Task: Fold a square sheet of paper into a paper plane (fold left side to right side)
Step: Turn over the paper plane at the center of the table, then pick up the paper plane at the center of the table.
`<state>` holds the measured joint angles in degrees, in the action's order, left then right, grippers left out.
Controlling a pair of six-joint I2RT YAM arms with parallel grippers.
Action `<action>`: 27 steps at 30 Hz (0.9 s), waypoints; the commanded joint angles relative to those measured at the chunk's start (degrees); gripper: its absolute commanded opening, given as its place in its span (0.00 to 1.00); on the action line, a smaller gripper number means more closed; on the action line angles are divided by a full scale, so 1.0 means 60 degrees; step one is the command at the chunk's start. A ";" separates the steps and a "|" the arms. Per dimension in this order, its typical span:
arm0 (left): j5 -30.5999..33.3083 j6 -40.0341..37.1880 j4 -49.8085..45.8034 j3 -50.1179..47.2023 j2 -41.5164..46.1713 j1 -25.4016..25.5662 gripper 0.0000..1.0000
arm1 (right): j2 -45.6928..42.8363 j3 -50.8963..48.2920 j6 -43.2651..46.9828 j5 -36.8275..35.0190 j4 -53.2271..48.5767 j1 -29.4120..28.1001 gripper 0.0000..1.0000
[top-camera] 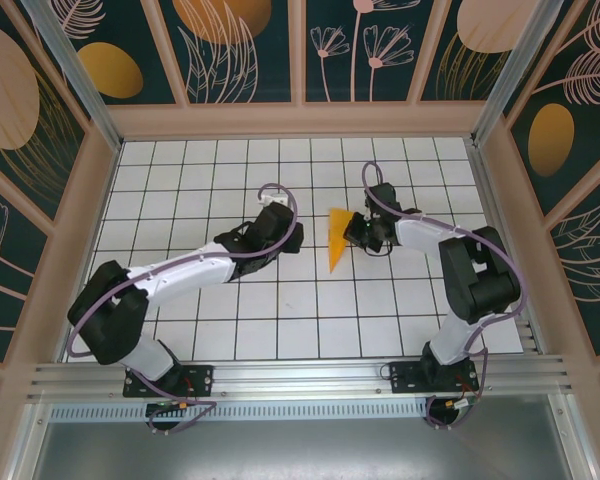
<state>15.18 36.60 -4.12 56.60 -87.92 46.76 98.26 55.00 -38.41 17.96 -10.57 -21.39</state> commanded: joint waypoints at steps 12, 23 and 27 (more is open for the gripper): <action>0.1213 -0.0043 0.0080 -0.0536 0.0870 -0.0033 0.43 | -0.0659 -0.1544 0.1279 0.1578 0.0824 0.0824 0.00; 0.1540 0.0019 0.0135 -0.0590 0.1156 -0.0037 0.61 | -0.1640 0.0147 0.1622 -0.1518 -0.2588 0.0812 0.49; 0.1742 0.0082 0.0409 -0.0772 0.1336 -0.0038 0.69 | -0.2043 0.0205 0.1330 -0.1756 -0.3085 0.0276 0.50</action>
<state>23.33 36.69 -3.25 53.08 -81.69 46.76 88.38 55.33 -29.26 10.98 -22.59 -17.69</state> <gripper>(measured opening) 0.677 0.499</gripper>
